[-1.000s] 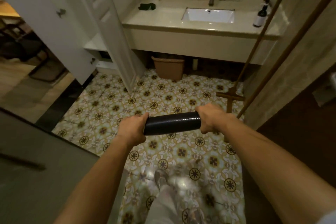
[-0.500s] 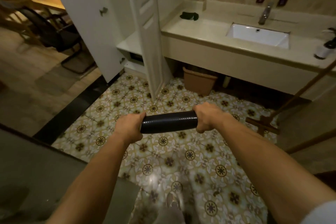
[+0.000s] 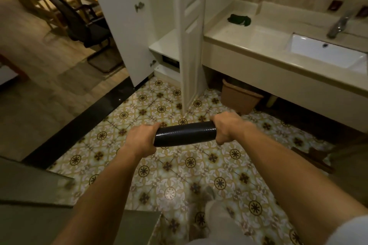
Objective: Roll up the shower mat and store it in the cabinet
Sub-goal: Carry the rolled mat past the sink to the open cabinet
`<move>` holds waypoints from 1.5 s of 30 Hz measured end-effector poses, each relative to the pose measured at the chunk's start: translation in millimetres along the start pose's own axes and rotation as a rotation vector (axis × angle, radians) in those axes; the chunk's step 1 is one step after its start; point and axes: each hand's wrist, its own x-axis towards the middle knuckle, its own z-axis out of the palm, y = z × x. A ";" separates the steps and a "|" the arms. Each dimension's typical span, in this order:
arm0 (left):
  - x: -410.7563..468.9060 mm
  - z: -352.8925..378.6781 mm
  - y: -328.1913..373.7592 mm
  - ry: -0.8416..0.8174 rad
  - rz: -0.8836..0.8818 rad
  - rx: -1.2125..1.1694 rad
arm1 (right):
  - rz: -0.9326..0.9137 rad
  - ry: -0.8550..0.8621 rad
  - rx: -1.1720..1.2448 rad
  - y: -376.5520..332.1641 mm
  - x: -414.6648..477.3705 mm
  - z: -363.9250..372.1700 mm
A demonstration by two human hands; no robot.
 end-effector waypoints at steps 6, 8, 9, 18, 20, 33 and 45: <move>44.9 0.9 -24.5 -0.071 -0.085 -0.091 | -0.080 0.002 -0.010 4.5 59.7 -23.4; 65.6 -2.1 -30.6 -0.093 -0.119 -0.108 | -0.107 -0.005 0.015 9.3 83.2 -34.2; 75.3 -4.4 -32.5 -0.106 -0.136 -0.112 | -0.122 -0.006 0.020 11.1 93.7 -40.1; 169.8 -26.6 -67.0 -0.017 -0.202 -0.097 | -0.229 0.012 0.037 32.8 204.4 -106.3; 186.6 -32.7 -73.7 -0.025 -0.219 -0.116 | -0.245 0.009 0.035 36.1 225.6 -116.4; 269.4 -50.4 -144.2 -0.056 -0.244 -0.098 | -0.260 -0.024 0.056 18.1 345.8 -150.6; 358.8 -88.2 -278.3 -0.057 -0.168 -0.040 | -0.219 0.006 0.114 -51.6 465.0 -206.0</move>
